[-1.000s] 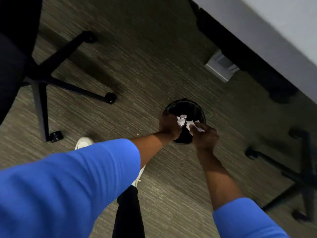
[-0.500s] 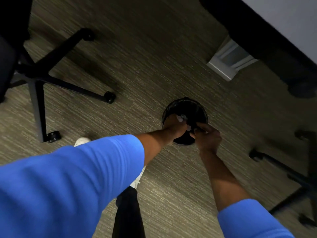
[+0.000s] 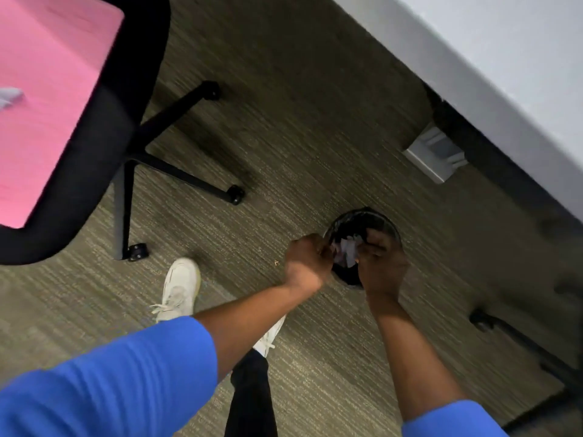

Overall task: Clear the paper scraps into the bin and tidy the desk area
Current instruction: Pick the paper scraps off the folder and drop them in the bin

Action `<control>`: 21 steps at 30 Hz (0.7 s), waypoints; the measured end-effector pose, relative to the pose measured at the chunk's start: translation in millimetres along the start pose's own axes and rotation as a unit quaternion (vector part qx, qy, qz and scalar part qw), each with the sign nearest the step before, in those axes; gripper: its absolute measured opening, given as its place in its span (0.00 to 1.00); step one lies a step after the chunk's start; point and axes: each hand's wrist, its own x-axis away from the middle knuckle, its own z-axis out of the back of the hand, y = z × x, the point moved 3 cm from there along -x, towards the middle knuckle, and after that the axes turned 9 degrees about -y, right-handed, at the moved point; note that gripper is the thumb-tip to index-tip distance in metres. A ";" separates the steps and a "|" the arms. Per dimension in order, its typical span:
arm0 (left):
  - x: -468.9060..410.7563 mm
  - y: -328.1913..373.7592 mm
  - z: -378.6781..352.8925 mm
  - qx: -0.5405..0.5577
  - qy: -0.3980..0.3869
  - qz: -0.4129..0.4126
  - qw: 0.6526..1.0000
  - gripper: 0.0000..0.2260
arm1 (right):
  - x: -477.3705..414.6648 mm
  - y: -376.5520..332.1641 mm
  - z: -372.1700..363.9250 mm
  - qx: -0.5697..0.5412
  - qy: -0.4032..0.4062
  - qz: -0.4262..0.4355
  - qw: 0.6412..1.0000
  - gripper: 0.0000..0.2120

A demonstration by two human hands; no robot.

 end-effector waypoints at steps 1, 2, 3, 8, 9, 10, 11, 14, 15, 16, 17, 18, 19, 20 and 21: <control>9.2 -5.8 14.1 0.033 0.023 0.003 0.999 0.07 | 2.1 -13.2 -4.3 -0.006 -0.010 0.006 1.000 0.12; 17.4 -11.5 28.9 0.059 0.048 0.003 0.997 0.06 | 3.6 -26.9 -9.8 -0.013 -0.024 0.006 1.000 0.12; 26.0 -16.1 45.0 0.069 0.070 0.010 0.995 0.06 | 4.9 -40.6 -15.4 -0.017 -0.038 0.010 0.999 0.13; 66.3 -26.9 139.0 0.110 0.176 -0.007 0.978 0.05 | 16.8 -130.1 -51.7 0.010 -0.097 0.066 0.993 0.18; 74.8 -30.2 159.0 0.113 0.204 -0.013 0.972 0.05 | 20.1 -149.1 -59.8 0.011 -0.108 0.083 0.991 0.18; 82.3 -35.2 178.6 0.114 0.233 -0.018 0.966 0.05 | 23.8 -168.5 -68.5 0.004 -0.123 0.099 0.987 0.19; 89.4 -40.7 198.0 0.113 0.262 -0.021 0.958 0.05 | 28.1 -187.8 -77.3 -0.005 -0.141 0.115 0.983 0.20; 105.0 -57.3 253.0 0.119 0.345 -0.026 0.931 0.05 | 44.9 -245.0 -102.7 0.010 -0.191 0.167 0.967 0.21; 108.7 -63.0 270.0 0.125 0.370 -0.023 0.921 0.05 | 51.2 -263.3 -110.3 0.025 -0.201 0.182 0.962 0.21; 112.8 -69.0 286.4 0.126 0.393 -0.019 0.911 0.04 | 57.5 -281.7 -118.2 0.038 -0.205 0.199 0.958 0.22; 116.3 -74.9 302.0 0.122 0.416 -0.015 0.901 0.03 | 63.1 -299.4 -126.3 0.045 -0.207 0.220 0.952 0.23; 119.3 -81.0 316.9 0.110 0.439 -0.012 0.892 0.02 | 68.2 -316.2 -135.9 0.051 -0.211 0.245 0.945 0.23; 121.6 -87.3 330.7 0.092 0.459 -0.008 0.884 0.01 | 73.8 -332.2 -146.0 0.061 -0.218 0.274 0.935 0.24; 123.2 -94.2 343.6 0.071 0.474 0.001 0.877 0.01 | 79.0 -346.9 -156.8 0.074 -0.227 0.303 0.923 0.24; 124.0 -101.8 355.4 0.055 0.487 0.012 0.871 0.02 | 84.1 -360.1 -168.2 0.087 -0.235 0.330 0.910 0.25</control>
